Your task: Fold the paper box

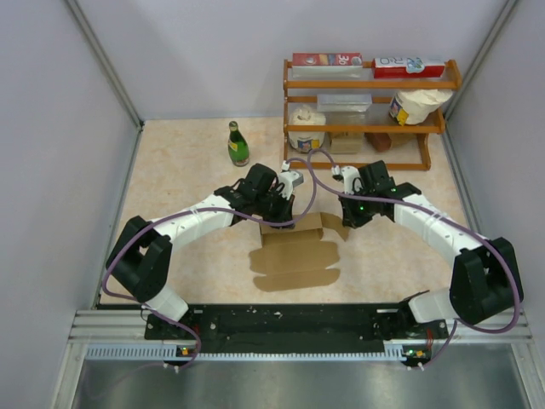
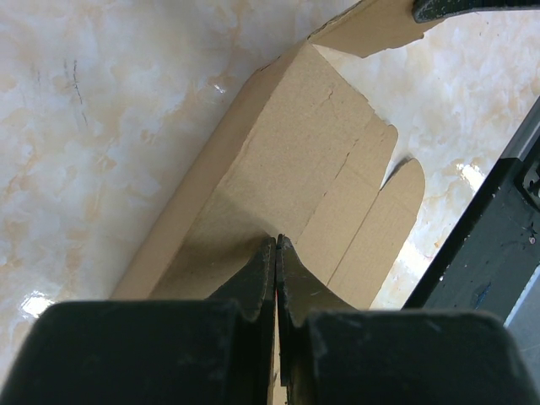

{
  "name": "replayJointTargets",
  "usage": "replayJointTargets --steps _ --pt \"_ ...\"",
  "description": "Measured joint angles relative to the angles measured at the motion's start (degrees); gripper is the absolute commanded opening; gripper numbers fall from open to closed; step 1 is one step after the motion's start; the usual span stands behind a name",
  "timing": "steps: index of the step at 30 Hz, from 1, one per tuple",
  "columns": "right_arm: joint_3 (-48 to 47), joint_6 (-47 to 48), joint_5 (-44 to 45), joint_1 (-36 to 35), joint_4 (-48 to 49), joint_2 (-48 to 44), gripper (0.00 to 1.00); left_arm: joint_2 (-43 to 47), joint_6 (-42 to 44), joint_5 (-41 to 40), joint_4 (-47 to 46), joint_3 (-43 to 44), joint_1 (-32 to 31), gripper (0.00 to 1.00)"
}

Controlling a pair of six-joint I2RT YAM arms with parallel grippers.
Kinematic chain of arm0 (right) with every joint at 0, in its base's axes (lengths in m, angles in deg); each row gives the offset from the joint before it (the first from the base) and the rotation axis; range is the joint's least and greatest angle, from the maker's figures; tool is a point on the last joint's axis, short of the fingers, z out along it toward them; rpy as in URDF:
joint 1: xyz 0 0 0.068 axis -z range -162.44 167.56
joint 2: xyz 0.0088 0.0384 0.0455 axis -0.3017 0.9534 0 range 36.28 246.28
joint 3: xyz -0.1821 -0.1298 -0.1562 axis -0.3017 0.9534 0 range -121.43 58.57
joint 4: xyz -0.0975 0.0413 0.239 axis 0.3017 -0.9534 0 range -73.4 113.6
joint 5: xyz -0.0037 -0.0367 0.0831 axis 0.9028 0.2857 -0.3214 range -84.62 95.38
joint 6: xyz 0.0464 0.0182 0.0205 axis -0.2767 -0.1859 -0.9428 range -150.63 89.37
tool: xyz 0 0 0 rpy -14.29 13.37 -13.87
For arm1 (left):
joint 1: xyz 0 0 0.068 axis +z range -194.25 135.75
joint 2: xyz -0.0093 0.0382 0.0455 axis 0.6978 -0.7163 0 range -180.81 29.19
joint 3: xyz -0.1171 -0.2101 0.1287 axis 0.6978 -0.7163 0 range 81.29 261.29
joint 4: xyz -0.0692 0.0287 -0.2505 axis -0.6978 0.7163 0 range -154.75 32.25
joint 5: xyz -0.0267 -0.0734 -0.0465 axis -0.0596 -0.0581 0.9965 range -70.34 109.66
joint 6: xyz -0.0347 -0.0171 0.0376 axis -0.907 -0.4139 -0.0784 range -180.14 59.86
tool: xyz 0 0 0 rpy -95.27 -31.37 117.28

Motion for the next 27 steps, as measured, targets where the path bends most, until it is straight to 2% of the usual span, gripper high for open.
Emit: replayJointTargets --steps 27 --pt "0.9 -3.0 0.0 -1.8 -1.4 -2.7 0.0 0.0 -0.1 -0.1 0.0 0.0 -0.3 0.0"
